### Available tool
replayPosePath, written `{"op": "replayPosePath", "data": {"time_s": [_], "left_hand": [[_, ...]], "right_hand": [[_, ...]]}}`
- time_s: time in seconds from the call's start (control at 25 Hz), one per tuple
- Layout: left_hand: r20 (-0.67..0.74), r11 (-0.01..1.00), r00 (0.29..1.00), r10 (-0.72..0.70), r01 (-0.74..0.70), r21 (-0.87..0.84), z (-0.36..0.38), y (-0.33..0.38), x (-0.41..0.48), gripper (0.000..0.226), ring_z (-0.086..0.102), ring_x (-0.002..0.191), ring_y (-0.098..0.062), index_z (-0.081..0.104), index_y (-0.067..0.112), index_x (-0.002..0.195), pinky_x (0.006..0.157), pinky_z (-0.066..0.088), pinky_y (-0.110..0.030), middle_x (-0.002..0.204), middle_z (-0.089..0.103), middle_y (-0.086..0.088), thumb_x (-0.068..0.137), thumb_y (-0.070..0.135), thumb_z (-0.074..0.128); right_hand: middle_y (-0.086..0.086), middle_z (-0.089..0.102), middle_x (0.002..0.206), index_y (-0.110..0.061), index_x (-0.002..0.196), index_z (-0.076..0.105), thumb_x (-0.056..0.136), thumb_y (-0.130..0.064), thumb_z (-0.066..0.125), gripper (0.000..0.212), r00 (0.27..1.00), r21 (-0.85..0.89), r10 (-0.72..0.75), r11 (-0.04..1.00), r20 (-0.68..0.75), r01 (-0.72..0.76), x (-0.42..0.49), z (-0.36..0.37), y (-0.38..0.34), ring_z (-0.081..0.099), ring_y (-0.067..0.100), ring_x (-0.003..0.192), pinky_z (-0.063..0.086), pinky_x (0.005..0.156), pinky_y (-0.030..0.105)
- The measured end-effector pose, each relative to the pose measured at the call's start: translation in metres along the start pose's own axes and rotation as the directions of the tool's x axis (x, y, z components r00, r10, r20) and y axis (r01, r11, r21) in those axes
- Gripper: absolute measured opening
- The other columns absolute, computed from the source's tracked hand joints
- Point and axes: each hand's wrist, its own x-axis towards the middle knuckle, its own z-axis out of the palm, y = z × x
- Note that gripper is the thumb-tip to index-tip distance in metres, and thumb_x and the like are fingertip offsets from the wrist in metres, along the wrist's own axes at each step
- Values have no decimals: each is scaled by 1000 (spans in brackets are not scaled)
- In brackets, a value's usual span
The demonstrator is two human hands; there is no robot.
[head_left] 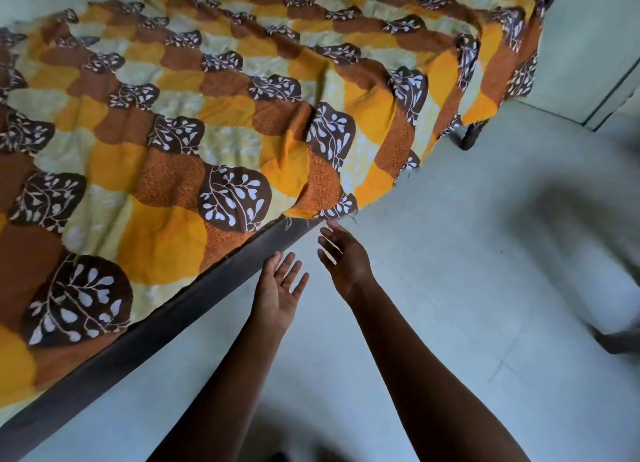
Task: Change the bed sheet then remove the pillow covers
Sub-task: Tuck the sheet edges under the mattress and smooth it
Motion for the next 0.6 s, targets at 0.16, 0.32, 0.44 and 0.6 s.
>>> {"op": "replayPosePath", "data": {"time_s": [0.16,0.32,0.44,0.6], "left_hand": [[25,996,999,-23,21,85,47,-17,20,31,37,134,-26,46,19,125,100,38,-44,144,40,-7,96,29,48],[67,971,997,-34,17,238,87,-23,44,38,32,136,-24,47,22,127,103,36,-46,148,35,-4,92,31,56],[48,956,995,-88,71,286,111,-27,58,59,31,136,-25,40,20,136,103,35,-48,149,31,-3,85,37,63],[106,987,992,-72,55,151,136,-36,89,63,31,136,-21,40,23,139,100,35,-46,145,37,1,83,41,64]], "right_hand": [[0,62,109,-20,115,59,97,-21,44,23,999,-90,-4,996,-39,0,-2,-33,-39,59,13,97,46,84,26],[1,60,113,-17,117,59,97,-22,46,24,996,-78,4,997,-93,-11,6,-51,-70,58,15,99,47,78,24],[3,58,116,-15,123,57,97,-24,47,29,993,-80,14,996,-113,-24,13,-57,-78,57,17,102,47,76,25],[2,59,108,-14,122,56,95,-25,51,30,988,-104,1,994,-152,-17,27,-70,-83,57,17,100,48,75,26]]}}
